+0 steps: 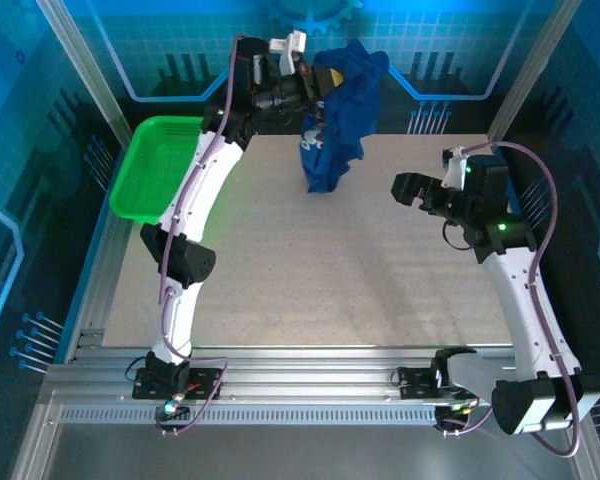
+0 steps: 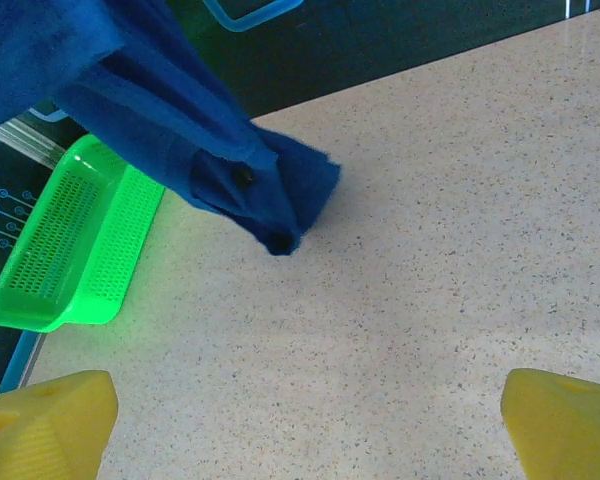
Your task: Fold and stack the t-shirts
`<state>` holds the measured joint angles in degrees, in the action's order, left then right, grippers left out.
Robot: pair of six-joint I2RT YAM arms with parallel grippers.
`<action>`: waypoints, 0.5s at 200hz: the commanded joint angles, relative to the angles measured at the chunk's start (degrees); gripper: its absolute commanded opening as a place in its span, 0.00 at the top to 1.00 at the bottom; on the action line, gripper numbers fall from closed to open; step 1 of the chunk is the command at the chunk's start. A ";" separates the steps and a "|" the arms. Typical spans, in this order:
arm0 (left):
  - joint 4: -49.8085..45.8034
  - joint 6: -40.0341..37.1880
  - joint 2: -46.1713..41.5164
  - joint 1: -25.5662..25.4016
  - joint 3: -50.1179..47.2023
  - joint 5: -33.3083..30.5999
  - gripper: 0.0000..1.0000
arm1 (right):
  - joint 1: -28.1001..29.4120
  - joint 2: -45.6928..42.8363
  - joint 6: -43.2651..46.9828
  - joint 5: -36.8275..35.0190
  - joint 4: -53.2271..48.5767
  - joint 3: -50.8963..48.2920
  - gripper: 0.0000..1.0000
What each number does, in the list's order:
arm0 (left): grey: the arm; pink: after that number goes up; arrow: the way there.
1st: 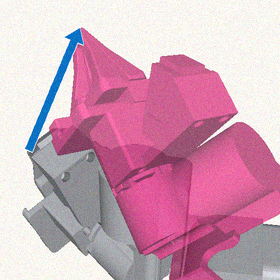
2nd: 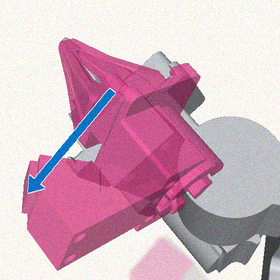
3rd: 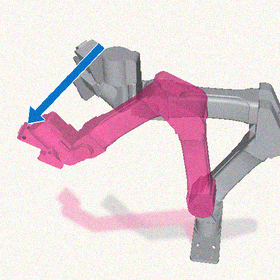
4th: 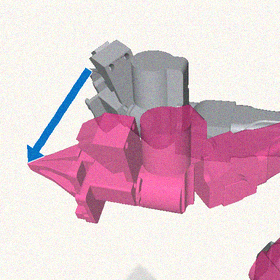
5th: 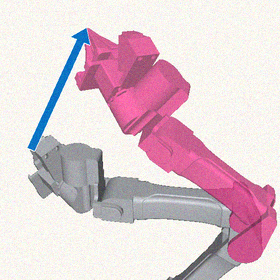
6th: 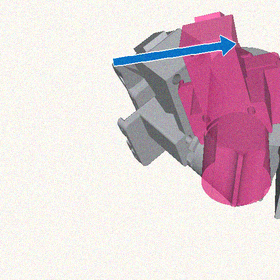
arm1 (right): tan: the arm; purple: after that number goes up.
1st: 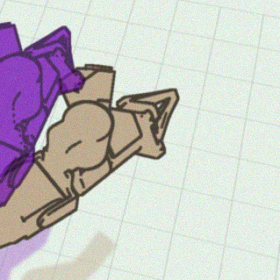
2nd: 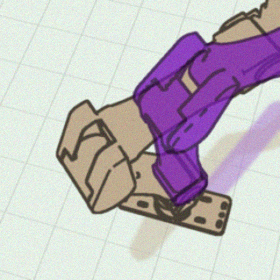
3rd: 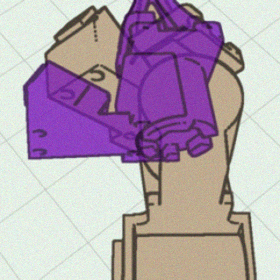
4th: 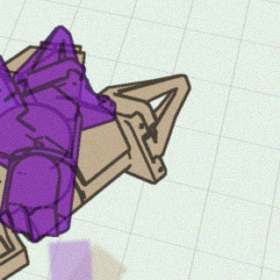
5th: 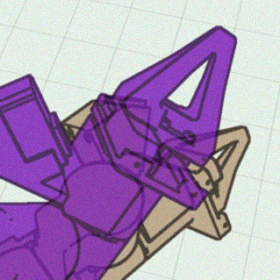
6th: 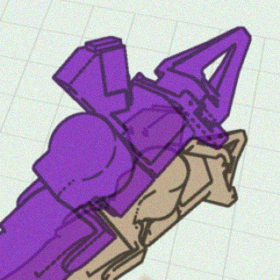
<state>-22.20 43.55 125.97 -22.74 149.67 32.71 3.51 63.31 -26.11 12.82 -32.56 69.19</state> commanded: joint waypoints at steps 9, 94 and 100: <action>11.00 5.24 -6.43 -0.46 -15.08 4.22 1.00 | -0.92 -1.40 -0.38 0.75 0.00 -1.65 0.00; 28.81 13.69 -25.60 11.27 -76.12 -3.08 0.01 | -0.01 -0.52 -1.29 2.65 -0.79 -5.30 0.00; 24.77 11.03 -27.37 11.32 -75.64 -3.89 0.01 | 0.10 -0.19 -0.99 2.37 -1.44 -5.21 0.00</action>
<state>4.32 57.10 107.83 -12.01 73.82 30.37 3.31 62.89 -27.46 14.41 -32.56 64.29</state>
